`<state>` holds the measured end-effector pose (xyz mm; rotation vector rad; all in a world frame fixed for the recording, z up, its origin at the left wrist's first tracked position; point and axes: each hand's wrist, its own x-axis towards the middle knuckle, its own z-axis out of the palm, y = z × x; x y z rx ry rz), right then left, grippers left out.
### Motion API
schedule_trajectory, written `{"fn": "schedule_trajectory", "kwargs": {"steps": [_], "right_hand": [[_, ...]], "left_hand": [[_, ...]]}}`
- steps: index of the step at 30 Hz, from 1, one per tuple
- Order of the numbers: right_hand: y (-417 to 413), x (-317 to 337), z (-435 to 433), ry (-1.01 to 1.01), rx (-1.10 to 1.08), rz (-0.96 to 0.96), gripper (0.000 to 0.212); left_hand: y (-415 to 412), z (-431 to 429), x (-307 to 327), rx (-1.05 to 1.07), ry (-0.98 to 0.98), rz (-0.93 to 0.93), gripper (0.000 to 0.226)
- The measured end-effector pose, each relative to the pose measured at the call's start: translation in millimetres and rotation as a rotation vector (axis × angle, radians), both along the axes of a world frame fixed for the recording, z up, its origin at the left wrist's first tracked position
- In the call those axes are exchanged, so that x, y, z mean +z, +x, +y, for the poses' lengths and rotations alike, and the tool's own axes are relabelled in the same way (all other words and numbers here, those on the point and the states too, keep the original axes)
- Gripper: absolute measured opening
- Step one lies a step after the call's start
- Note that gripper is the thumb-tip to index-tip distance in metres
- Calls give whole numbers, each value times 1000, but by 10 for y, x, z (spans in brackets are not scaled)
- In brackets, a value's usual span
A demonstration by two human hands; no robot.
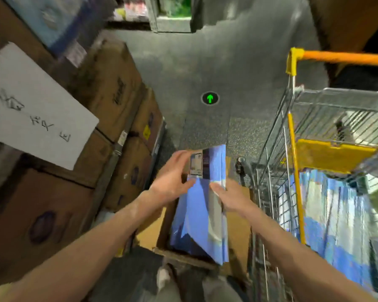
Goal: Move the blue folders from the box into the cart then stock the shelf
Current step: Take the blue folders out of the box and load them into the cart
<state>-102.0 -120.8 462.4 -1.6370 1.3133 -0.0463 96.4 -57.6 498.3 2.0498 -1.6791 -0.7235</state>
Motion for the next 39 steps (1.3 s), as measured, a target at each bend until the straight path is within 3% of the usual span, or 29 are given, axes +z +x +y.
{"fn": "schedule_trajectory", "kwargs": {"steps": [4,8,11,15,19,22,26,30,33,37,39], "right_hand": [[21,701,53,-216,231,75,45],[60,1170,338,-400,420,170,33],[119,1418,603,-468,563,230,31],[241,1785,1026,-476,699,241,22],[186,2041,1359,-474,710,274,32],[30,2221,1435,-581,572,282,32],[-266,2404,1382,-771,215,120,23],[-655,2608,1458,-994,-196,50,49],[-1048,2568,1484,-837,-542,24,55],[-1456,2467,1618,-508,-786,-127,36],[-1693,2338,1665,-378,-819,-142,57]], "left_hand": [[38,-20,685,-169,-321,-283,88],[89,174,1117,-395,-456,-561,89],[133,437,1220,-498,-377,-706,72],[49,856,1471,-484,-126,-697,38],[140,1065,1611,-602,-171,-672,43],[235,1140,1656,-623,-342,-577,54],[141,1233,1733,-385,-430,-414,64],[4,1152,1802,-75,-377,-202,66],[-215,1006,1902,48,-355,-26,68],[-645,826,2018,104,-327,217,70],[-929,738,2017,101,-298,334,75]]}}
